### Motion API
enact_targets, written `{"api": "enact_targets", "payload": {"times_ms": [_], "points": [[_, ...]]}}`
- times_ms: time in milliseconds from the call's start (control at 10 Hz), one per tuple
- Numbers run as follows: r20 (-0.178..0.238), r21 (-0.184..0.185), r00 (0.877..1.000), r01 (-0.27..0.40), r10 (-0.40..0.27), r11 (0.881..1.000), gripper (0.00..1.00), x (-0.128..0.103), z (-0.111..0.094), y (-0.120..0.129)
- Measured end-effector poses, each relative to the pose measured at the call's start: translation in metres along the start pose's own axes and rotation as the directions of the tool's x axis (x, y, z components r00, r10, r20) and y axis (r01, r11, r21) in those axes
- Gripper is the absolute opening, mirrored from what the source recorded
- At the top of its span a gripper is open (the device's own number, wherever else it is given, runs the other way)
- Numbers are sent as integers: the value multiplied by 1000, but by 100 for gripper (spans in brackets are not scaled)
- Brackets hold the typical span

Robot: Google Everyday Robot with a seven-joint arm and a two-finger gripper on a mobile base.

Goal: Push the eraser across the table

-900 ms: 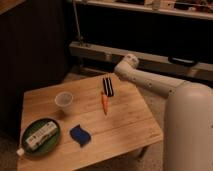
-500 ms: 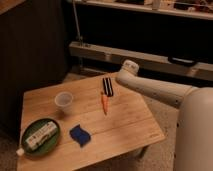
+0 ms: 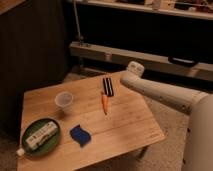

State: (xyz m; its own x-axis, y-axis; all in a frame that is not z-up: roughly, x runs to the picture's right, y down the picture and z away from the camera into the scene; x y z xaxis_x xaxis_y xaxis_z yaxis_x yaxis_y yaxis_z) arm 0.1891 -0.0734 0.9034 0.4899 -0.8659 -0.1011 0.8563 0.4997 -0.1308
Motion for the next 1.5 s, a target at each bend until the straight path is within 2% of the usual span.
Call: {"api": "enact_targets", "payload": {"times_ms": [100,200,300,400,500,600,700,800,900,1000,1100,1200,1300,1400,1500], "points": [[31,-3,991,-131,131,991,0,0,4,4],[53,-11,970,-236,236,972,0,1,7,9],[81,-22,930,-357,357,934,0,3,11,16],[112,-33,880,-460,461,887,0,4,14,20],[153,-44,800,-581,581,812,0,6,18,24],[185,-47,723,-670,666,741,0,8,21,29],[230,-45,624,-759,746,649,0,10,23,31],[287,-48,497,-846,819,531,0,10,25,30],[327,-58,408,-892,853,449,0,10,27,29],[376,-67,320,-927,870,370,0,6,31,20],[412,-79,272,-940,870,331,0,1,34,1],[433,-77,270,-939,860,334,0,-5,37,-16],[449,-62,302,-928,841,366,0,-9,39,-36],[455,-41,387,-890,802,453,0,-18,43,-66],[449,-27,469,-844,761,536,0,-23,44,-85]]}}
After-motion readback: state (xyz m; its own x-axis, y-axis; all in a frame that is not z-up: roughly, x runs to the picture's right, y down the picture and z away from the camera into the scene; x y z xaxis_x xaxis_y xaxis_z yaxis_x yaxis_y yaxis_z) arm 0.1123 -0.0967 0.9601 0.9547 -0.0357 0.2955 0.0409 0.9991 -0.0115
